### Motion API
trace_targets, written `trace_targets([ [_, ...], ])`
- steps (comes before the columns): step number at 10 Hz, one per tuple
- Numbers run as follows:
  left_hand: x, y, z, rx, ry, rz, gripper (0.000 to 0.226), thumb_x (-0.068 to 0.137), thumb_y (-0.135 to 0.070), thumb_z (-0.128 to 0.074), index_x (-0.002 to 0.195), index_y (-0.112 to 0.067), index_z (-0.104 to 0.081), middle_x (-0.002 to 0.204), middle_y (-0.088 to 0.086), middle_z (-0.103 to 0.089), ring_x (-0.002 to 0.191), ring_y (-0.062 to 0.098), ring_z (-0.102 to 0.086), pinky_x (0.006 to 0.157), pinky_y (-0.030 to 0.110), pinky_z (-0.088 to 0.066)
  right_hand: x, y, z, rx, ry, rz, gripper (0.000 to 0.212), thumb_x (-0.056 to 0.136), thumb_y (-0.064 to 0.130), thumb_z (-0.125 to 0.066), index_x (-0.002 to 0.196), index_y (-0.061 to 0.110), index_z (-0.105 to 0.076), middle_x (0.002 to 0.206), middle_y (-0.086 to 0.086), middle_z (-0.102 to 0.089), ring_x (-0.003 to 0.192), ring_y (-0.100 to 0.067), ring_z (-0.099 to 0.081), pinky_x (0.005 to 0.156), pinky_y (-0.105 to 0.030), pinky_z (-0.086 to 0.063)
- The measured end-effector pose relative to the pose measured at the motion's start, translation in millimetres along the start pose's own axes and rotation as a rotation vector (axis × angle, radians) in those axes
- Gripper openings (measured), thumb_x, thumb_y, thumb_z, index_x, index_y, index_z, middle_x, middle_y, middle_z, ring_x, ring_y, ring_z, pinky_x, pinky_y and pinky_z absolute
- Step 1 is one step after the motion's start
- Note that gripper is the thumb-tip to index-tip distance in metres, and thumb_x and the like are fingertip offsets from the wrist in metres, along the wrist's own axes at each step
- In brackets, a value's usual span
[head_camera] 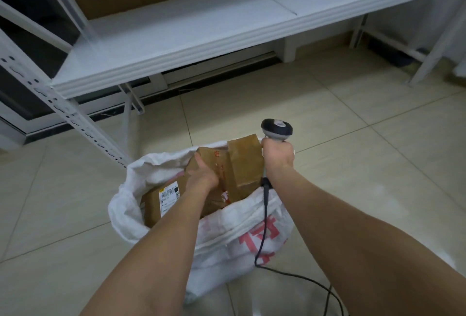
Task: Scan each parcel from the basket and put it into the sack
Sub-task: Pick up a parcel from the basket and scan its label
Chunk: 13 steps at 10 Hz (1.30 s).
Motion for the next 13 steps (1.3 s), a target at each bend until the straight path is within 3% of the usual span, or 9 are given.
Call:
trace_targets([
  [3, -15.0, 11.7, 1.5, 0.135, 0.086, 0.002, 0.074, 0.096, -0.039, -0.046, 0.153, -0.018, -0.004, 0.153, 0.02, -0.023, 0.134, 0.036, -0.036, 0.104, 0.044, -0.041, -20.2, 26.2, 3.6, 0.114, 0.059, -0.096, 0.017, 0.085, 0.019, -0.066, 0.079, 0.008, -0.055, 0.073, -0.004, -0.06, 0.068, -0.02, -0.057, 0.071, -0.03, -0.044],
  [4, -14.1, 3.0, -0.2, 0.185, 0.123, -0.065, 0.076, 0.091, -0.053, -0.049, 0.151, -0.017, -0.018, 0.152, 0.017, -0.027, 0.135, 0.034, -0.036, 0.107, 0.042, -0.034, -18.1, 20.7, 2.7, 0.071, 0.172, -0.139, 0.017, 0.086, 0.021, -0.065, 0.089, 0.007, -0.056, 0.096, -0.011, -0.061, 0.081, -0.023, -0.06, 0.077, -0.032, -0.05],
  [5, -12.4, 1.5, -0.5, 0.163, 0.119, -0.107, 0.066, 0.088, -0.05, -0.058, 0.141, -0.017, -0.037, 0.145, 0.016, -0.037, 0.126, 0.032, -0.045, 0.1, 0.04, -0.04, -12.5, 6.4, 6.4, 0.046, 0.281, -0.145, 0.011, 0.081, 0.011, -0.063, 0.077, 0.014, -0.052, 0.091, -0.01, -0.053, 0.064, -0.017, -0.049, 0.064, -0.031, -0.047],
  [7, -8.6, 10.6, -0.5, 0.137, 0.186, -0.16, 0.074, 0.084, -0.048, -0.064, 0.144, -0.024, -0.03, 0.151, 0.011, -0.031, 0.136, 0.03, -0.034, 0.109, 0.041, -0.03, -32.2, 27.6, 3.4, -0.049, 0.099, -0.043, 0.013, 0.089, 0.021, -0.058, 0.089, 0.009, -0.051, 0.1, -0.013, -0.058, 0.091, -0.024, -0.06, 0.089, -0.035, -0.052],
  [8, -4.9, 15.7, 6.5, 0.145, 0.145, -0.193, 0.073, 0.084, -0.051, -0.062, 0.145, -0.028, -0.03, 0.148, 0.007, -0.037, 0.135, 0.029, -0.037, 0.11, 0.041, -0.027, -39.5, 37.4, -8.3, 0.057, 0.036, 0.146, 0.015, 0.084, 0.026, -0.061, 0.075, 0.015, -0.056, 0.082, -0.007, -0.062, 0.073, -0.022, -0.058, 0.075, -0.039, -0.054],
  [10, 2.6, 34.0, 28.3, 0.192, 0.123, -0.208, 0.063, 0.088, -0.044, -0.059, 0.142, -0.021, -0.036, 0.147, 0.006, -0.038, 0.134, 0.028, -0.035, 0.108, 0.043, -0.034, -34.9, 17.5, -22.8, -0.292, 0.064, 0.138, 0.028, 0.093, 0.02, -0.052, 0.114, 0.007, -0.065, 0.114, -0.012, -0.066, 0.106, -0.032, -0.062, 0.085, -0.035, -0.05],
  [11, 14.0, 76.9, 67.9, 0.307, -0.216, 0.012, 0.084, 0.08, -0.065, -0.058, 0.144, -0.023, -0.023, 0.148, 0.017, -0.029, 0.137, 0.035, -0.025, 0.105, 0.051, -0.031, -26.4, -0.2, -20.4, -0.37, 0.031, 0.07, 0.03, 0.091, 0.025, -0.053, 0.113, 0.009, -0.064, 0.115, -0.015, -0.063, 0.111, -0.034, -0.057, 0.094, -0.041, -0.048],
  [12, 29.3, 132.9, 84.3, 0.221, -0.184, 0.307, 0.115, 0.072, -0.067, -0.066, 0.15, -0.019, 0.003, 0.154, 0.024, -0.013, 0.142, 0.038, -0.014, 0.109, 0.057, -0.024, -20.8, -15.6, -24.3, -0.421, -0.002, 0.013, 0.02, 0.085, 0.027, -0.055, 0.099, 0.014, -0.059, 0.108, -0.012, -0.06, 0.112, -0.034, -0.052, 0.101, -0.052, -0.042],
  [13, 39.3, 161.6, 67.0, -0.05, -0.004, 0.362, 0.102, 0.083, -0.027, -0.07, 0.15, -0.002, 0.003, 0.146, 0.024, -0.033, 0.134, 0.036, -0.036, 0.105, 0.042, -0.036, -18.4, -24.5, -29.2, -0.413, 0.034, 0.009, 0.027, 0.086, 0.022, -0.058, 0.108, 0.008, -0.062, 0.109, -0.014, -0.064, 0.107, -0.035, -0.058, 0.097, -0.043, -0.047],
])
Point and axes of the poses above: each hand's wrist, its own x-axis towards the middle knuckle, its own z-axis out of the back of the hand, y = z × x, the point moved 3 cm from there along x, towards the middle knuckle
